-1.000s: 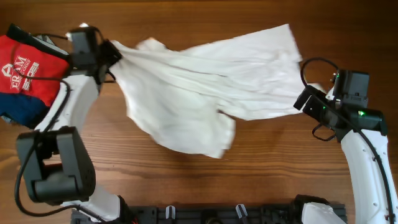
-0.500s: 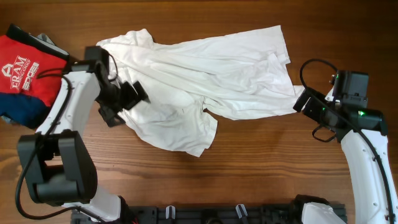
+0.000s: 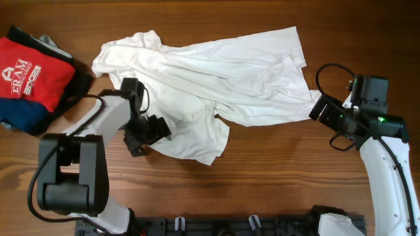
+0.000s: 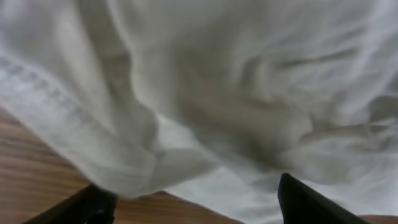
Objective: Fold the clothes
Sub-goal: 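Pull the T-shirt leftward with the left gripper to spread it, then grasp the T-shirt's lower-left corner with the left gripper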
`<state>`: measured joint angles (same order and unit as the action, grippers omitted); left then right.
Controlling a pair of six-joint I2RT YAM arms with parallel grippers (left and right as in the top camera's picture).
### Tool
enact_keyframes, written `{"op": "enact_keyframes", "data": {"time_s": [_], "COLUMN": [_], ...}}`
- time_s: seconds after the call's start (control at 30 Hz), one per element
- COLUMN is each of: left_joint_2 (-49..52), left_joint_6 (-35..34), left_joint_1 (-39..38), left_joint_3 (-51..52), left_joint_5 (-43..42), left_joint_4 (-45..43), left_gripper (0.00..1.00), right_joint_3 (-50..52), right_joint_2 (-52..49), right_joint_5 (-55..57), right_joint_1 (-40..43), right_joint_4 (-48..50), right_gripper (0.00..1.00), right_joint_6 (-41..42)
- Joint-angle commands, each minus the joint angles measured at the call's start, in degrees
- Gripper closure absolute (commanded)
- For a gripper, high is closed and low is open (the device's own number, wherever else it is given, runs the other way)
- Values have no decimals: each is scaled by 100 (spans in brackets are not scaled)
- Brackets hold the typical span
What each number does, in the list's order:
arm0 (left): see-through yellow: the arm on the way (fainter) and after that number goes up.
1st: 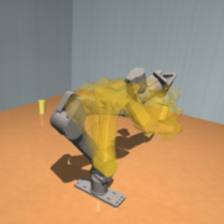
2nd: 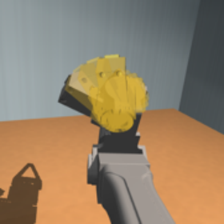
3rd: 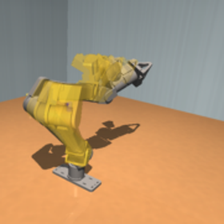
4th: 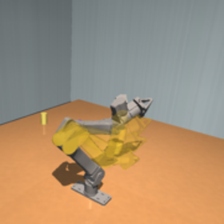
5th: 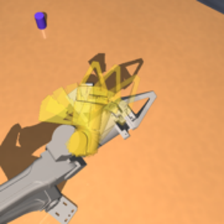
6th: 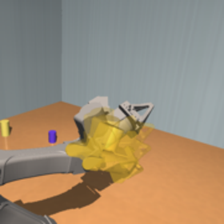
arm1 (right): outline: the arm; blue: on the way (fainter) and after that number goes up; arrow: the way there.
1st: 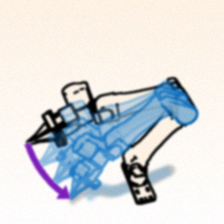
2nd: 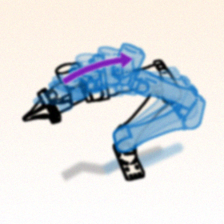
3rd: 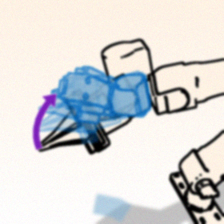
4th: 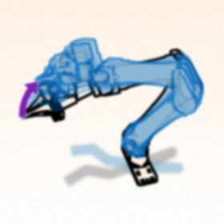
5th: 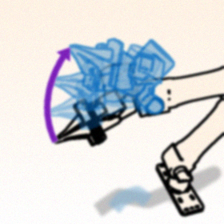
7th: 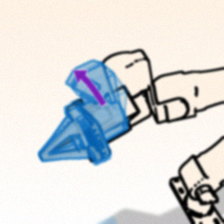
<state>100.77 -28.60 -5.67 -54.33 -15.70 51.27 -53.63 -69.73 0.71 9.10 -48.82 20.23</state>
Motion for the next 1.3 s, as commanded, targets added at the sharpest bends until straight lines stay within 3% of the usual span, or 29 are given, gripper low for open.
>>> {"op": "enact_keyframes", "data": {"time_s": [0.0, 0.1, 0.17, 0.27, 0.33, 0.57, 0.7, 0.77, 0.9, 1.0, 1.27], "left_joint_2": [-59, -59, -59, -59, -59, -59, -59, -59, -59, -59, -695], "left_joint_6": [-297, -496, -494, -492, -494, -791, -796, -793, -793, -793, -761], "left_joint_1": [-232, -295, -297, -297, -297, -297, -297, -297, -297, -295, 24], "left_joint_3": [315, 501, 560, 570, 570, 909, 1150, 1191, 1248, 1248, 1189], "left_joint_5": [195, 315, 317, 317, 317, 339, 341, 341, 584, 793, 968], "left_joint_4": [-588, -813, -828, -800, -800, -1200, -1622, -1714, -1790, -1838, -1187], "left_gripper": [21, 26, 40, 48, 60, 46, 48, 53, 73, 96, 96], "right_joint_3": [-15, -13, -13, -13, -13, -13, -13, -13, -13, -13, -13], "right_joint_2": [52, 52, 52, 52, 52, 52, 52, 52, 52, 52, 52], "right_joint_5": [37, 37, 37, 37, 37, 35, 35, 35, 33, 35, 35], "right_joint_1": [24, 24, 24, 24, 24, 24, 24, 24, 24, 24, 24], "right_joint_4": [-7, -17, -15, -15, -13, -37, -59, -79, -125, -146, -162], "right_gripper": [0, 0, 0, 1, 0, 0, 0, 0, 0, 0, 0], "right_joint_6": [-72, -74, -72, -72, -70, -72, -70, -70, -68, -72, -74]}}
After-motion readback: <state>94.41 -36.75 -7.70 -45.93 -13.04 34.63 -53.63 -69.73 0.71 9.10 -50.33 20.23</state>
